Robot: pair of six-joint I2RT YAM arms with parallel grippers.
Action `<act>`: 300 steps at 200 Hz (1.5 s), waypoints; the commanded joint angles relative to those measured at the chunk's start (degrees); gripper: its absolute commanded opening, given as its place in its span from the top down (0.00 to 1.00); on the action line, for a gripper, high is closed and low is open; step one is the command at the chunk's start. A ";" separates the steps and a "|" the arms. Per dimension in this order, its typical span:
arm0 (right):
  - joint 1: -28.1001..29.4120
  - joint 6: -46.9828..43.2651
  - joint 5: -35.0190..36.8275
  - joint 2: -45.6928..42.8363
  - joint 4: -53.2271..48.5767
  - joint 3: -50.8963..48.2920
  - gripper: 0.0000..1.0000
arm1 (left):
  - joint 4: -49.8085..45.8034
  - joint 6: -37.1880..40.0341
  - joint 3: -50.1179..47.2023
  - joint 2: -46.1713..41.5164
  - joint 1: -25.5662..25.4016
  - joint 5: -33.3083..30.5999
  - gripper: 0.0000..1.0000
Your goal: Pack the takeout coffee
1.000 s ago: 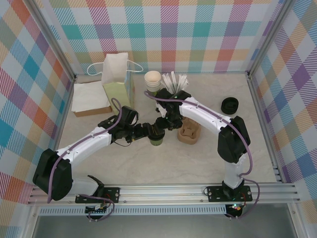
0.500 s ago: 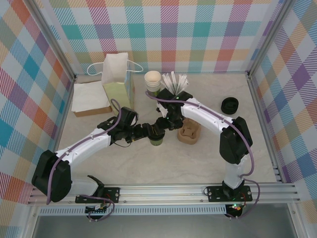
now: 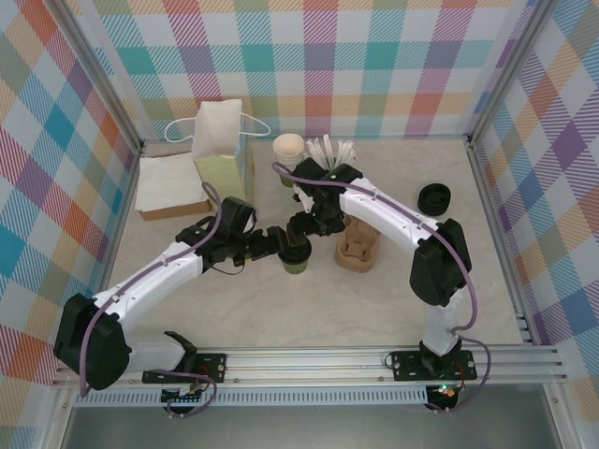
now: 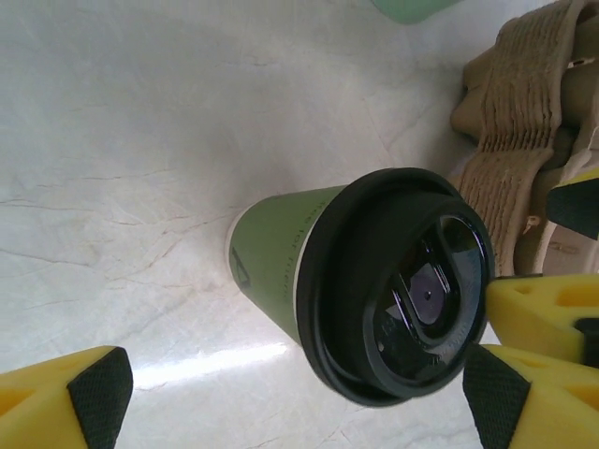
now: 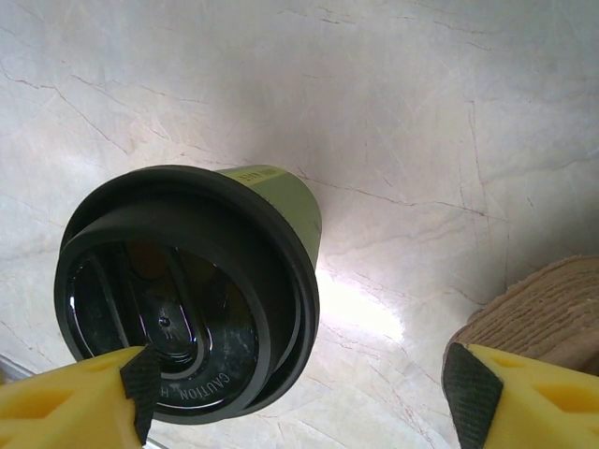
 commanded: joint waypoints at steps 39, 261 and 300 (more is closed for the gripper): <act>2.27 2.41 0.48 -2.24 -1.72 1.09 0.00 | -9.45 0.68 -0.79 -11.20 0.98 -12.77 0.00; 5.98 0.16 1.44 8.78 -7.73 12.04 0.00 | -11.06 1.99 -2.14 -12.22 1.99 -13.80 0.00; 5.95 0.32 0.53 9.14 -7.38 11.71 0.00 | -11.29 2.02 -2.48 -12.33 2.02 -14.27 0.00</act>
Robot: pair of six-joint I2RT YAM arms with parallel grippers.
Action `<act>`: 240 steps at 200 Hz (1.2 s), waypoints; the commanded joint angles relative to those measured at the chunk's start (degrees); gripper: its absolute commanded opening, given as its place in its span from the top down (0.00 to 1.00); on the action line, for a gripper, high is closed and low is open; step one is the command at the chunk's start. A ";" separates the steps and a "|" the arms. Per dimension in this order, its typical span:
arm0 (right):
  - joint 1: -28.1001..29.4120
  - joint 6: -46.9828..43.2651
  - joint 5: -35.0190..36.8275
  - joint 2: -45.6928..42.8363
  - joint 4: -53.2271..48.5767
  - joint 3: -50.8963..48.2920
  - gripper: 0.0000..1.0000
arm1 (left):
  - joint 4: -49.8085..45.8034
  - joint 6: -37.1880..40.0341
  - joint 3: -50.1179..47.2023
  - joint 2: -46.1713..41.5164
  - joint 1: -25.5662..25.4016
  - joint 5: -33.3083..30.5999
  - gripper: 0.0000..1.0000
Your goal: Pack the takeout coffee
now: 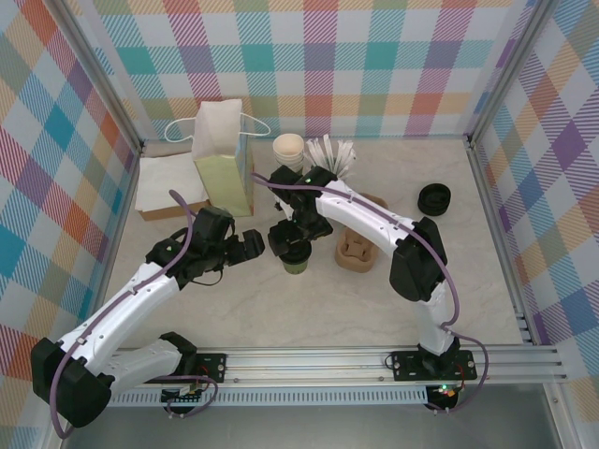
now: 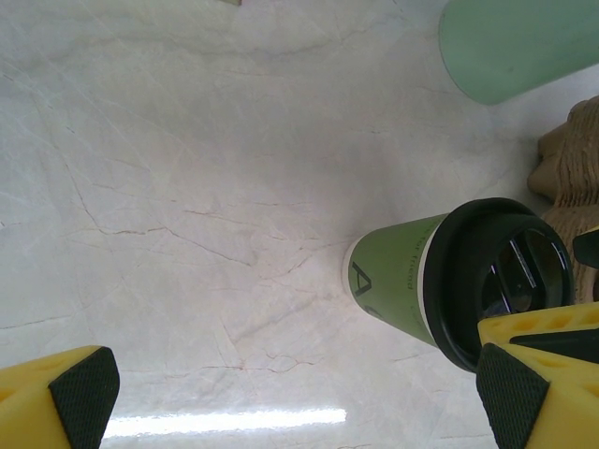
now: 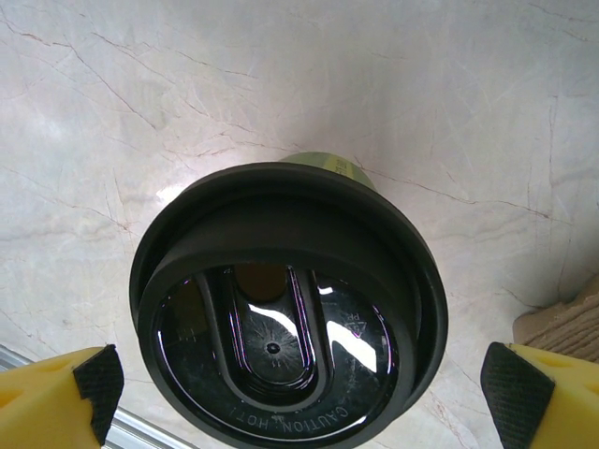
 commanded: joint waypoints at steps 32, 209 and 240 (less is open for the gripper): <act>0.41 -0.17 -2.40 1.99 -0.36 1.94 0.00 | -2.23 1.22 0.00 -0.71 0.60 -1.89 0.00; 0.49 -0.82 -3.08 4.38 -0.59 1.72 0.00 | -1.45 1.36 -0.74 -0.55 0.61 -1.84 0.00; 0.47 -0.89 -3.36 4.65 -0.16 0.79 0.00 | -1.46 1.44 -0.66 -0.22 0.60 -1.52 0.00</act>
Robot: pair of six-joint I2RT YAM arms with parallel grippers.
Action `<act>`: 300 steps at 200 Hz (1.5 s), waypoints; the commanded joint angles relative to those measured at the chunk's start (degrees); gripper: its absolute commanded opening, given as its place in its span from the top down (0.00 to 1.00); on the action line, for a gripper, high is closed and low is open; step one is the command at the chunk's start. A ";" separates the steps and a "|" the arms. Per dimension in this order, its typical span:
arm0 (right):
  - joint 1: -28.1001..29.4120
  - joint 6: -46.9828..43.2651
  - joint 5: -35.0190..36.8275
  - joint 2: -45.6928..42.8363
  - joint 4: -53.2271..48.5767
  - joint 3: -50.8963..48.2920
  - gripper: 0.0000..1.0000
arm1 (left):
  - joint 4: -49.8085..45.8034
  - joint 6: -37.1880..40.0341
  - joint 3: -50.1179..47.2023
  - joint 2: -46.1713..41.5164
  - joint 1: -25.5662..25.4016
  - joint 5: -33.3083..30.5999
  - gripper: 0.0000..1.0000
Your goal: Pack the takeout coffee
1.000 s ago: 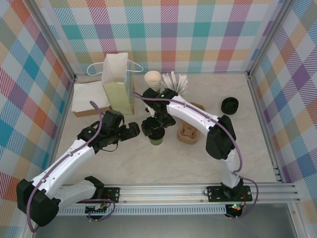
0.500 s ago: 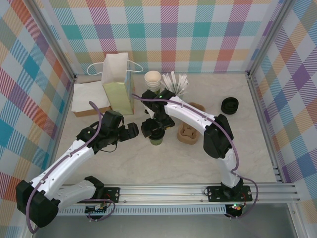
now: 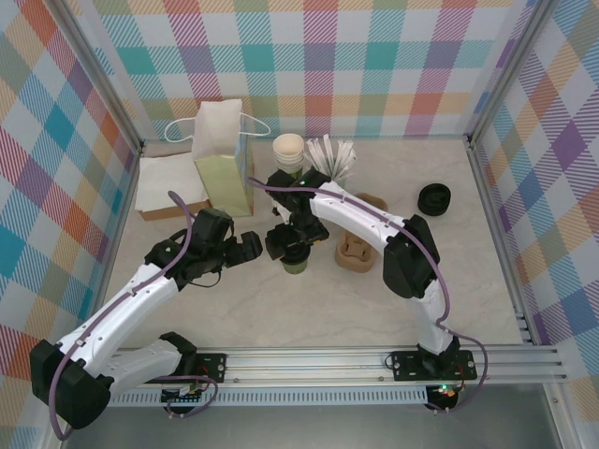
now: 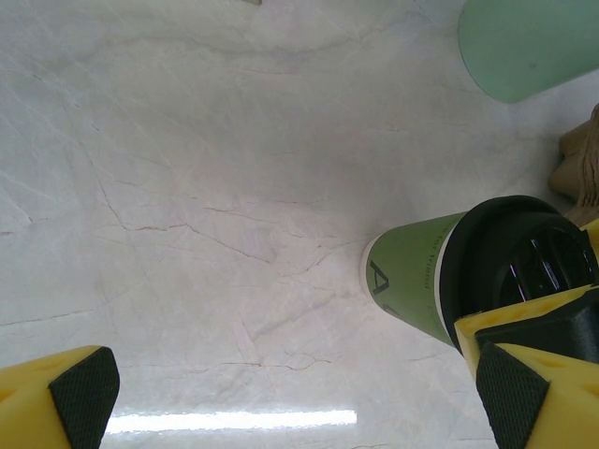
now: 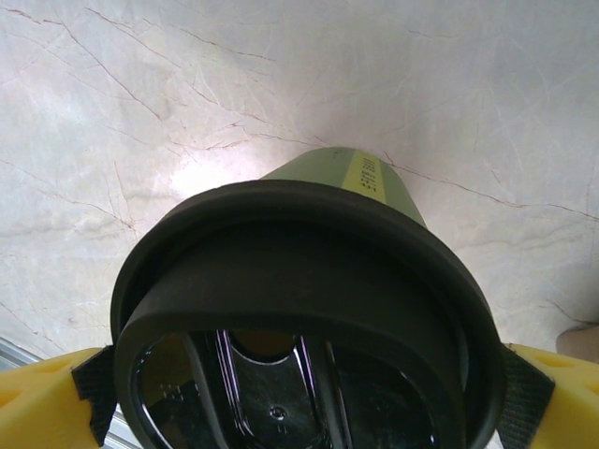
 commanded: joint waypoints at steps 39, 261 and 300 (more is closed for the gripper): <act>0.36 -0.83 -0.53 0.91 0.08 -0.63 0.00 | 0.34 0.66 -0.82 0.42 0.61 0.29 0.00; -4.92 1.51 -5.32 -8.64 6.50 -11.42 0.15 | -0.49 0.75 2.15 1.17 0.60 -0.34 0.00; -5.09 1.94 -5.85 -9.17 7.20 -12.49 0.15 | -0.86 1.21 2.96 1.37 0.60 -0.68 0.00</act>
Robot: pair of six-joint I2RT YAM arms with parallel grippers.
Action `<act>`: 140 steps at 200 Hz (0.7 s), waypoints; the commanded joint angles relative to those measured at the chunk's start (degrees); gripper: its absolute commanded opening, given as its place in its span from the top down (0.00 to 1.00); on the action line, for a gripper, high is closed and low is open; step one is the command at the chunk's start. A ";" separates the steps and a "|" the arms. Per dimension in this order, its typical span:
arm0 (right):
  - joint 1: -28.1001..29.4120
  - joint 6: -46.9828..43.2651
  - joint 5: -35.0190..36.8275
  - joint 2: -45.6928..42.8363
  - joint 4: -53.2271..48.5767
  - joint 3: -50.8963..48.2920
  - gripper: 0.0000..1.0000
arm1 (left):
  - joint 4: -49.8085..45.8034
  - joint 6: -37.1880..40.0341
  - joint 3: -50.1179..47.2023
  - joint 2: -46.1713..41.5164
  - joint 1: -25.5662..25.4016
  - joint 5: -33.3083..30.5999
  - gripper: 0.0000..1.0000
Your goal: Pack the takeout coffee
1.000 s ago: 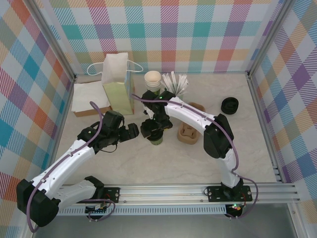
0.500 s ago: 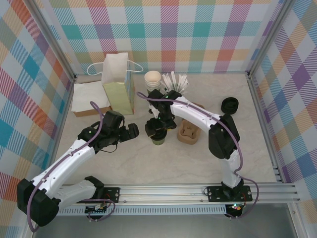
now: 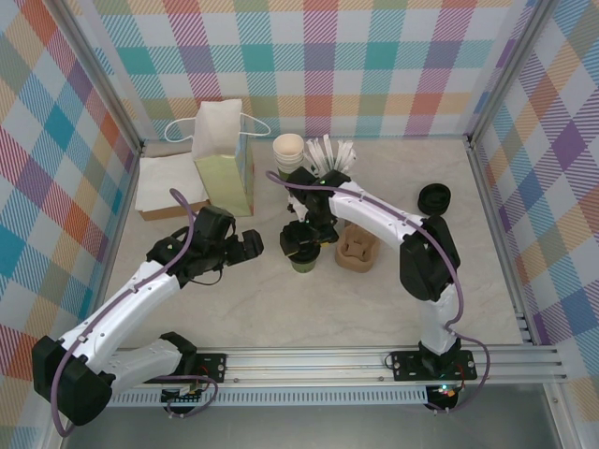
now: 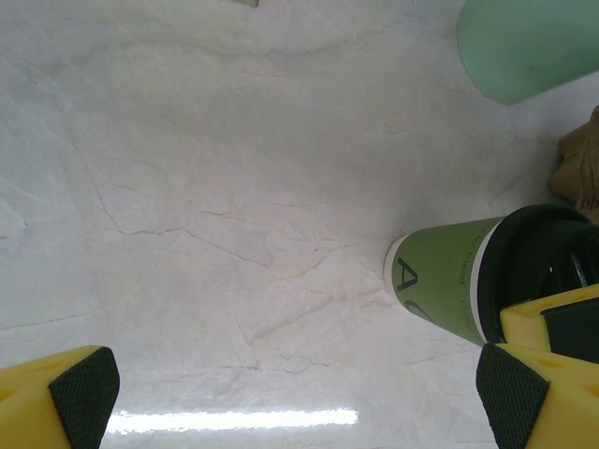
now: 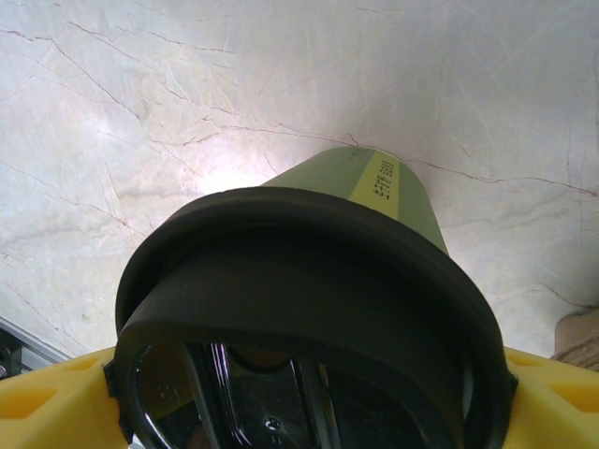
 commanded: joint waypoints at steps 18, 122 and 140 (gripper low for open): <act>-0.30 1.17 -0.77 -2.59 0.30 -1.17 0.15 | -0.90 1.10 1.99 0.02 0.60 -0.96 0.00; -0.35 2.21 -0.85 -5.05 1.00 -3.66 0.16 | -0.24 0.29 1.96 -0.43 0.60 -1.24 0.00; -0.35 2.41 -0.67 -5.98 1.09 -4.46 0.16 | -0.20 0.28 2.07 -0.24 0.60 -1.14 0.00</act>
